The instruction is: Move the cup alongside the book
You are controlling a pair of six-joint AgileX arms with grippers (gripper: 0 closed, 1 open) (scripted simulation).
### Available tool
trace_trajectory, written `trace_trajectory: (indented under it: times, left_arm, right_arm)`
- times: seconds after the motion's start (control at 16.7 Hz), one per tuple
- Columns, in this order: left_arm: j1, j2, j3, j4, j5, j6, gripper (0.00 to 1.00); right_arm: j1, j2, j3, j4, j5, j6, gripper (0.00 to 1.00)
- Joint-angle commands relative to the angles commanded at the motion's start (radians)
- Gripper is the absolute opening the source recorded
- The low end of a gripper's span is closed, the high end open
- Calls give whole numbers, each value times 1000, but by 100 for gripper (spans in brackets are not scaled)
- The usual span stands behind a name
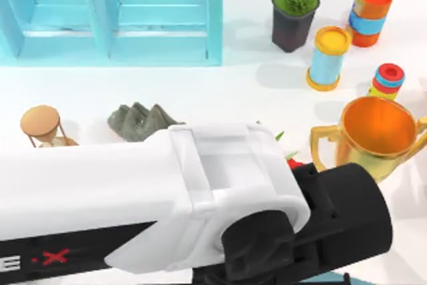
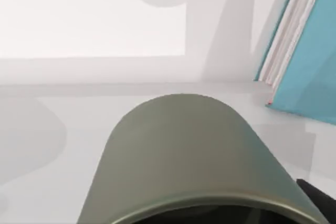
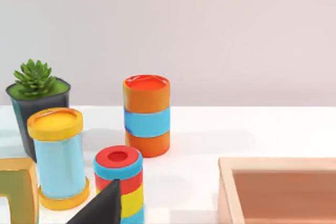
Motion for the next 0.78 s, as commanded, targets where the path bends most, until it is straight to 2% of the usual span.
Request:
trace_trajectory:
  times: [0.42,0.72,0.78]
  left_arm:
    - [11,10,-202,229,0,10,0]
    - [9,20,-231,257,0,10,0]
    - [9,20,-231,257,0,10,8]
  right_arm:
    - [0,0,0,0,0,0,100]
    - [0,0,0,0,0,0,100]
    - [0,0,0,0,0,0,100]
